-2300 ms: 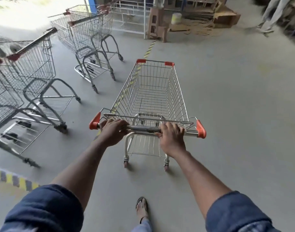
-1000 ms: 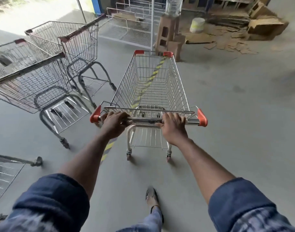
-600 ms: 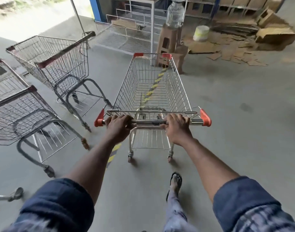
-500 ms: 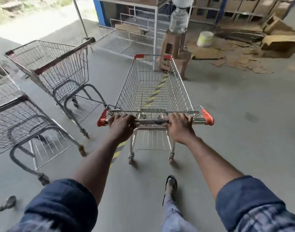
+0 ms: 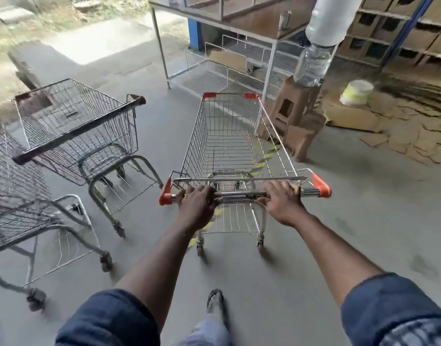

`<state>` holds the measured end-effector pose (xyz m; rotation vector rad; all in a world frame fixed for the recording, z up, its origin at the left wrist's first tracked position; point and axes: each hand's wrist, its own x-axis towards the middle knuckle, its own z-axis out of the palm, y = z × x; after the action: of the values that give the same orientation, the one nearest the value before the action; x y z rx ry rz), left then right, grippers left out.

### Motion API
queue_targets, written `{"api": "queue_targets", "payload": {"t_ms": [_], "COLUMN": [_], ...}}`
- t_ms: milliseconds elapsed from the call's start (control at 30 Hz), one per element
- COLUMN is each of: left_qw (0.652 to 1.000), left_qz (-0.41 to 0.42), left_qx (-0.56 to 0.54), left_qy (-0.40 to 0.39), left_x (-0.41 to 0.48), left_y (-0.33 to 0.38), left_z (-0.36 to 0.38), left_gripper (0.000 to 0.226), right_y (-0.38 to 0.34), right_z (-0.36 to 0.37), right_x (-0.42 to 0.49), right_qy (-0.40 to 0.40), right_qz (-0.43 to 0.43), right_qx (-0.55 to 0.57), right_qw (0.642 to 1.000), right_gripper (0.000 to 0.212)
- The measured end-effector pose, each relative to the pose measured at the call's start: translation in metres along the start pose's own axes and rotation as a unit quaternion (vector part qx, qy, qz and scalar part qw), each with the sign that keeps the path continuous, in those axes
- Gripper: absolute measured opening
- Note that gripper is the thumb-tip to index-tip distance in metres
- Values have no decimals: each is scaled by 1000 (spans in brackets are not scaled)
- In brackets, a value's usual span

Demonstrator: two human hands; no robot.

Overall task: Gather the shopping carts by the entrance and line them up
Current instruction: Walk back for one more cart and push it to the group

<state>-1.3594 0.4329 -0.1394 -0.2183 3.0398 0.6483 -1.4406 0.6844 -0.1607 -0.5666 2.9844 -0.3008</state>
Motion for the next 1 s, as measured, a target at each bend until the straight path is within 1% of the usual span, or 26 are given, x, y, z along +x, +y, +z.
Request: {"api": "queue_targets", "payload": {"t_ms": [167,300,400,500,633,867,900,967,1000], "left_qw": [997,993,993,992,992,983,982,975,974], "left_qz": [-7,-28,-47,-83,-108,-163,-168,-203,-209], "left_qx": [-12,13,16,12,20,34,41,36,37], "left_qy": [80,110,111,91,68,83,78,85,76], "left_x": [111,208,280,343,414,534,540,586,586], "left_y": [-1,-7,-12,-17,-33,-67,-68,-77,-76], "left_z": [7,8,2,-3,-15,-37,-38,-46,-43], "left_gripper": [30,28,32,30,26,33,34,35,35], "right_y": [29,43,50,54,54,35,35,28,30], "right_z": [-9,-20,-30,-36,-40,-47,-46,-48,-46], "right_x": [131,241,325,397,476,622,630,690,691], "right_qy": [-8,-26,-40,-52,-51,-53,-57,-67,-73], "right_qz": [-22,-46,-64,-78,-111,-164,-164,-191,-193], "right_qx": [0,9,15,19,25,39,44,45,38], "right_qw": [1000,999,997,995,992,984,984,978,978], "right_gripper": [27,24,23,27,20,25,24,22,21]}}
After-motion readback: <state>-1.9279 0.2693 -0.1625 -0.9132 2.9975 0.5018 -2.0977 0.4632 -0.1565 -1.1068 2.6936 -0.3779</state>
